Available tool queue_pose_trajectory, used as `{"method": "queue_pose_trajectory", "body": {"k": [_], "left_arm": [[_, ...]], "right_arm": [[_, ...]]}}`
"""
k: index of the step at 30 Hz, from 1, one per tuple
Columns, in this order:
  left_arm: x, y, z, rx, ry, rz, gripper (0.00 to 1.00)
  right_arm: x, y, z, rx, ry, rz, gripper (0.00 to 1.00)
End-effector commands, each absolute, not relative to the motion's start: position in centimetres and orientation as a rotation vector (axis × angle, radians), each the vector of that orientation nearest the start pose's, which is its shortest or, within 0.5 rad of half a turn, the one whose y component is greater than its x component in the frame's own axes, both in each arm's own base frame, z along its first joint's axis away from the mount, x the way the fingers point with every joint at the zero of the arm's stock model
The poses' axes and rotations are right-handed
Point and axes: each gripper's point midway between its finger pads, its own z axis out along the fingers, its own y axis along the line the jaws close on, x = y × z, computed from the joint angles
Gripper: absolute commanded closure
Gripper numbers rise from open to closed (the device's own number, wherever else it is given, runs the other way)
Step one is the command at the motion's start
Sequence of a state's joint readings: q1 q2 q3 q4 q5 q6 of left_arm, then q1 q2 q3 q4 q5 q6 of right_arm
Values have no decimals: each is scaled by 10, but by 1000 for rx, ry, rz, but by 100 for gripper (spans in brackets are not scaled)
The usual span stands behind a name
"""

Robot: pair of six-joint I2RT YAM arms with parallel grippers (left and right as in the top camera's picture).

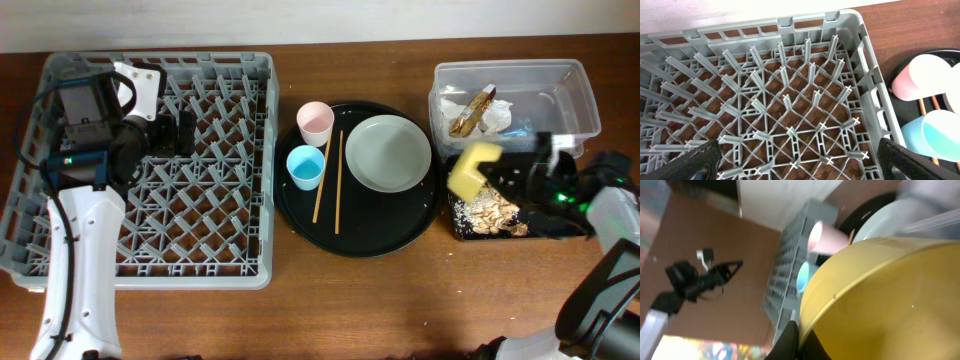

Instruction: Sort waste into correct bins and load items into the dishwasher rack

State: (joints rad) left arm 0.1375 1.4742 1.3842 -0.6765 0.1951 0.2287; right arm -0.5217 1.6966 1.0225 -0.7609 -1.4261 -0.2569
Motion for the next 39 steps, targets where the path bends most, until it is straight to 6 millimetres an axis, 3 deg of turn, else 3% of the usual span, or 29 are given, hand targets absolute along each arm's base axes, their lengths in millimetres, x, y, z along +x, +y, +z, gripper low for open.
{"method": "queue_pose_trajectory", "body": {"k": [1,4,7,8,11,14,15,17,18,21,26,30,31,33,36,37,39], "left_arm": [[422,25,251,217,2297,-41,0],[422,25,251,217,2297,-41,0],[422,25,251,217,2297,-41,1],[422,25,251,217,2297,-41,0],[422,25,251,217,2297,-41,1],[422,25,251,217,2297,-42,1],[422,24,251,217,2297,-42,0],[422,25,251,217,2297,-42,1],[422,25,251,217,2297,-42,0],[422,24,251,217,2296,-42,0],[418,0,253,283,2272,-207,0],[411,-16,249,228,2311,-315,1],[409,-31,247,216,2328,-359,1],[408,-63,247,208,2351,-352,1],[410,-113,264,242,2409,-412,1],[409,-127,260,279,2468,-426,2],[415,-144,244,325,2568,-360,7]], "right_arm": [[334,48,192,-41,2033,1587,96],[327,114,160,-141,2422,1396,96],[311,152,114,-168,2751,1031,96],[303,161,96,-176,2847,822,96],[293,175,66,-201,2938,493,96],[293,175,61,-184,2945,436,96],[293,175,61,-185,2945,435,89],[293,175,61,-186,2944,435,61],[294,176,62,-188,2941,438,50],[307,185,85,-228,2893,479,45],[368,213,187,-276,2609,566,34],[383,217,188,-186,2577,598,34],[385,214,190,-175,2574,597,34],[391,191,197,-104,2594,574,33],[398,140,202,62,2639,517,32],[400,118,200,137,2652,496,32],[399,102,198,189,2668,505,32]]}}
